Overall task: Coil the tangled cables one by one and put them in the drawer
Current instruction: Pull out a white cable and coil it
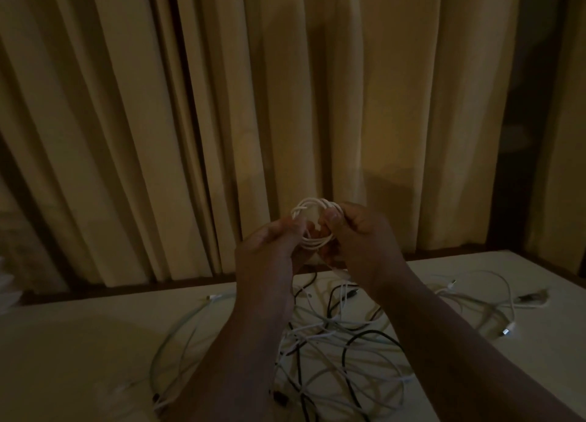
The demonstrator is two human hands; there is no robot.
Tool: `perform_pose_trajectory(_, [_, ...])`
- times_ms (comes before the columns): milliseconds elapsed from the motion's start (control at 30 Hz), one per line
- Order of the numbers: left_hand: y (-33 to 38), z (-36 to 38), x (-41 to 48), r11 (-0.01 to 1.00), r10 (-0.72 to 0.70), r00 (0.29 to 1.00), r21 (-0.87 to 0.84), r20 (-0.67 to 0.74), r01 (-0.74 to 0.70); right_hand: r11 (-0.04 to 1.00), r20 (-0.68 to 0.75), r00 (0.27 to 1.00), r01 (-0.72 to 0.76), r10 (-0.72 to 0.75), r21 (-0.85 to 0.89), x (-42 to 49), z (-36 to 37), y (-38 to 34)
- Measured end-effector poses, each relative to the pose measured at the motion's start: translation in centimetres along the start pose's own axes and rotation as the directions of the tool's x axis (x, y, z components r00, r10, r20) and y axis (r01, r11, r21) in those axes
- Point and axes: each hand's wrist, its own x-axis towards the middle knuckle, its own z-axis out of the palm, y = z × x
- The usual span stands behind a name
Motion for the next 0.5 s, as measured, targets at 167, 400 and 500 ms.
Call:
perform_pose_trajectory(167, [-0.1,-0.7,0.6,0.997,-0.076,0.995,0.03,0.064,0.074,0.992,-0.026,0.999,0.038,-0.041,-0.118,-0.3,0.1,0.1])
perform_pose_trajectory(400, [-0.2,-1.5,1.3,0.977,-0.206,0.971,-0.032,0.119,0.211,0.966,0.009,0.995,0.096,-0.096,-0.24,-0.4,0.6,0.4])
perform_pose_trajectory(500, [-0.4,-1.9,1.5,0.959,-0.239,0.942,-0.094,0.237,0.267,0.954,0.013,0.994,0.109,-0.11,-0.281,-0.2,0.4,0.7])
